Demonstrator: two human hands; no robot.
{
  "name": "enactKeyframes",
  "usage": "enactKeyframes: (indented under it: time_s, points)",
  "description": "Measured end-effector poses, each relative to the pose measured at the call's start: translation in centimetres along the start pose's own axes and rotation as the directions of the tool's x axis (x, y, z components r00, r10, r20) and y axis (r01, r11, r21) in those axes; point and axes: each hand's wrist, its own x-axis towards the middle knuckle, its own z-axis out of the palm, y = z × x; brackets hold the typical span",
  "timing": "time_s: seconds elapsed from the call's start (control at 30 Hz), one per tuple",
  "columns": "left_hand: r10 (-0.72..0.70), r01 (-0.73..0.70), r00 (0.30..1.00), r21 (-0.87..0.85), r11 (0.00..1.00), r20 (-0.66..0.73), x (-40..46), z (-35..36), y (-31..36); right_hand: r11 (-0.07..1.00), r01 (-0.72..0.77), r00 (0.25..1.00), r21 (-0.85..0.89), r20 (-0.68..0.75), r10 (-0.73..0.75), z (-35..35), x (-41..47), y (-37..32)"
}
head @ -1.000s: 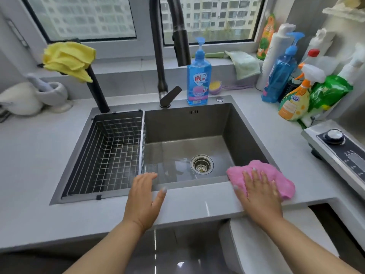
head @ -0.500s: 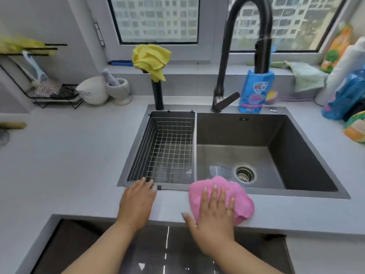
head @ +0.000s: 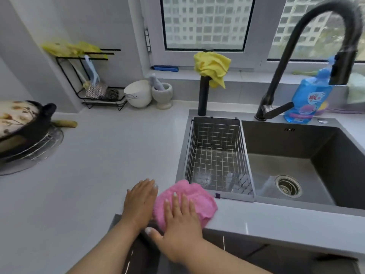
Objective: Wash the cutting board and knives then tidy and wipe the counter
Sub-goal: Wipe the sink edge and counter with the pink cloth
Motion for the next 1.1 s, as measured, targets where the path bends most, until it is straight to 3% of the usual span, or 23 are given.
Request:
enactKeyframes:
  time_s: [0.13,0.27,0.37,0.5,0.73,0.93,1.1]
  points:
    - [-0.043,0.021,0.991,0.174,0.985,0.124,1.1,-1.3,-4.4,0.983,0.068,0.998,-0.171,-0.005,-0.07,-0.7,3.1,-1.7]
    - [-0.076,0.078,0.997,-0.185,0.98,0.019,1.6,-1.4,-6.7,0.974,0.059,0.998,-0.219,0.016,-0.057,-2.9,6.9,-2.2]
    - [-0.082,0.069,0.995,-0.233,0.97,-0.05,2.3,-1.8,-7.7,0.987,0.033,0.997,-0.16,0.069,-0.022,-4.6,9.5,-2.2]
    - [-0.145,0.128,0.984,-0.146,0.981,-0.108,3.8,-2.6,-9.8,0.998,-0.053,0.983,-0.019,0.175,0.055,-6.4,12.7,-2.3]
    - [-0.272,0.268,0.942,-0.05,0.962,-0.194,5.8,-4.3,-13.2,1.0,0.013,0.982,-0.028,0.19,-0.007,-8.3,18.8,-0.5]
    - [-0.385,0.407,0.878,0.019,0.913,-0.286,8.4,-6.2,-16.8,0.999,0.033,0.992,-0.009,0.126,-0.031,-10.5,23.9,1.2]
    - [-0.362,0.413,0.874,0.101,0.905,-0.325,9.0,-5.7,-18.0,0.998,-0.043,0.995,-0.051,0.083,0.047,-13.5,29.6,5.6]
